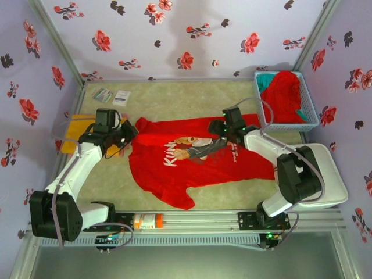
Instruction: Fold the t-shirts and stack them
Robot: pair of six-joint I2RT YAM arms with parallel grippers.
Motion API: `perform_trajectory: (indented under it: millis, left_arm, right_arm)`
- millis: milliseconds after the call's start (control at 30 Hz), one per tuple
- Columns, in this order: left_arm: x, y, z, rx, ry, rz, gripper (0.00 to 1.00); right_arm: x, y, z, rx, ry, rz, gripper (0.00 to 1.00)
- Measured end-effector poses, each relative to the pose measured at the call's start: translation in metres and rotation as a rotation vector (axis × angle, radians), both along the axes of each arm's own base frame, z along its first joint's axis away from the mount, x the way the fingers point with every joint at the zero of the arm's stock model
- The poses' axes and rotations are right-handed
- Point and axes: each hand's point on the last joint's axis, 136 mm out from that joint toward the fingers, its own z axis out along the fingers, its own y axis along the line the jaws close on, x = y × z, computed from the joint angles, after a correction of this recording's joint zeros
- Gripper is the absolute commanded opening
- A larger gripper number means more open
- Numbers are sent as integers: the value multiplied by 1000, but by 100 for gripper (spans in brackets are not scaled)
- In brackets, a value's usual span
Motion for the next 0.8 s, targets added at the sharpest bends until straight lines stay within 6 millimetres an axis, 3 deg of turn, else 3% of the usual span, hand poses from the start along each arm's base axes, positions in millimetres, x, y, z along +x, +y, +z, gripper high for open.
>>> perform_trajectory:
  millis: [100,167,567,800]
  left_arm:
    - [0,0,-2,1,5,0,0]
    - [-1,0,-3,0,2,0,0]
    - [-32,10,-52,32,104,19,0]
    - [-48,16,-96,66,201,29,0]
  right_arm:
    - [-3,29,6,46,-34,62,64]
    - [-2,35,7,64,-42,70,64]
    - [0,34,2,62,-35,62,64]
    - [-7,26,-3,37,-22,50,64]
